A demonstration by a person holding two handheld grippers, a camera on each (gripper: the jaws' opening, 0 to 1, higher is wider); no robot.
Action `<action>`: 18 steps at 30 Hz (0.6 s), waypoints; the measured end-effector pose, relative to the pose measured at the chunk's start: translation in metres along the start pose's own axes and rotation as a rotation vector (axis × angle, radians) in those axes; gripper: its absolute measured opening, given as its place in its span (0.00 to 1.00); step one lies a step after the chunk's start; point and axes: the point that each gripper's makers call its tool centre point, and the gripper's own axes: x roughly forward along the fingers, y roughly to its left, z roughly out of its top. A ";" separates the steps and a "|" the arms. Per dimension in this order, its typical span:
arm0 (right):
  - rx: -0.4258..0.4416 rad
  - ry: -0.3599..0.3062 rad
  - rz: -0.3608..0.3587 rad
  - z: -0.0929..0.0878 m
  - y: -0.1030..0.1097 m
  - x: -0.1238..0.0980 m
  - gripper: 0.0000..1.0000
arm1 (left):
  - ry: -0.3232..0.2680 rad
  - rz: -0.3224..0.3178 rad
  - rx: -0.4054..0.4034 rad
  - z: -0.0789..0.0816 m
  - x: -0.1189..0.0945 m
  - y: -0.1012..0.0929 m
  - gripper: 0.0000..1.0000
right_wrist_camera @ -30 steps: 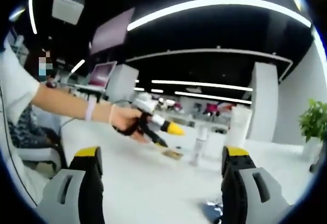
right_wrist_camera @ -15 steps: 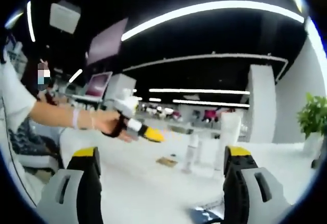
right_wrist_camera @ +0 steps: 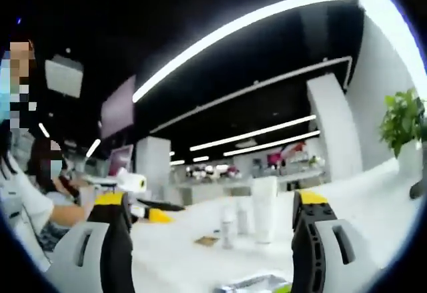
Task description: Arrange the skincare products in the storage area until every visible bottle or jar stands upright without overlapping.
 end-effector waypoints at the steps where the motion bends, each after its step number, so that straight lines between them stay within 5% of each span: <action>1: -0.029 0.011 -0.003 -0.001 -0.002 -0.001 1.00 | -0.005 -0.013 0.008 0.001 0.002 -0.006 1.00; 4: -0.091 0.092 -0.013 -0.013 -0.006 -0.007 1.00 | -0.014 -0.111 -0.053 0.001 0.007 -0.035 1.00; 7: -0.119 0.086 -0.066 -0.012 -0.018 -0.012 0.90 | -0.002 -0.201 -0.138 -0.001 0.012 -0.060 1.00; 11: -0.095 0.117 -0.107 -0.020 -0.031 -0.019 0.65 | 0.065 -0.269 -0.228 -0.014 0.020 -0.082 0.99; 15: -0.064 0.241 -0.118 -0.046 -0.040 -0.028 0.42 | 0.096 -0.380 -0.392 -0.019 0.027 -0.106 0.83; 18: -0.082 0.357 -0.141 -0.070 -0.045 -0.037 0.10 | 0.106 -0.414 -0.468 -0.022 0.030 -0.115 0.81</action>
